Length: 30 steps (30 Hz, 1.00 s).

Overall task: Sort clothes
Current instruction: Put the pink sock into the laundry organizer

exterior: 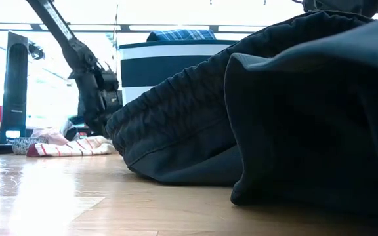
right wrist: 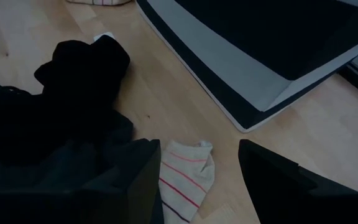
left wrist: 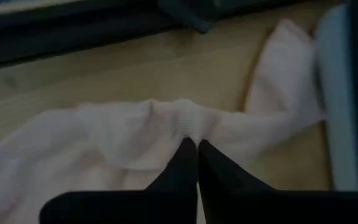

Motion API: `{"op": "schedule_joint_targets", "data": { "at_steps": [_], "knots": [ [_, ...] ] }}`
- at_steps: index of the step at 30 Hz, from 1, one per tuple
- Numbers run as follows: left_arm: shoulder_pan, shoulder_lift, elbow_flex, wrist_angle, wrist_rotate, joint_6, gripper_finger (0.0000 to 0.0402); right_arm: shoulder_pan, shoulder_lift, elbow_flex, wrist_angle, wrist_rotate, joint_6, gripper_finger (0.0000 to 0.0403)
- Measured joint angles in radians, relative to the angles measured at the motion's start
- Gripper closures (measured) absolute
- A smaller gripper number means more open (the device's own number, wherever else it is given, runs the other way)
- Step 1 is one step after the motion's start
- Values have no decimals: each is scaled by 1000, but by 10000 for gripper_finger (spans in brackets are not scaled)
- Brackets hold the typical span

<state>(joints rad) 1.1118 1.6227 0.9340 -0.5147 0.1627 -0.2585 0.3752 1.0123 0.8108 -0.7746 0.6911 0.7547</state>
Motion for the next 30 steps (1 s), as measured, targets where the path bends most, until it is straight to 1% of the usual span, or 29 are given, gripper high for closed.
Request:
{"op": "schedule_joint_targets", "data": {
  "at_steps": [3,10,17,21,24,26,30],
  "knots": [
    [-6,-70,21,-88,-4,19,399,0,0,0,0,0,0,186],
    [-21,-305,60,-231,-15,23,401,0,0,0,-4,-6,1,186],
    [-54,-538,161,-331,-19,19,401,0,0,0,-7,-6,1,186],
    [-89,-631,246,-316,-18,-22,401,0,0,0,-7,-6,1,186],
    [-125,-658,321,-257,25,-40,401,0,0,0,-7,-6,1,186],
    [-157,-655,367,-197,62,-55,401,0,0,0,-7,-6,1,186],
    [-235,-609,447,-71,95,-92,401,0,0,0,-6,-6,0,186]
  ]
}}
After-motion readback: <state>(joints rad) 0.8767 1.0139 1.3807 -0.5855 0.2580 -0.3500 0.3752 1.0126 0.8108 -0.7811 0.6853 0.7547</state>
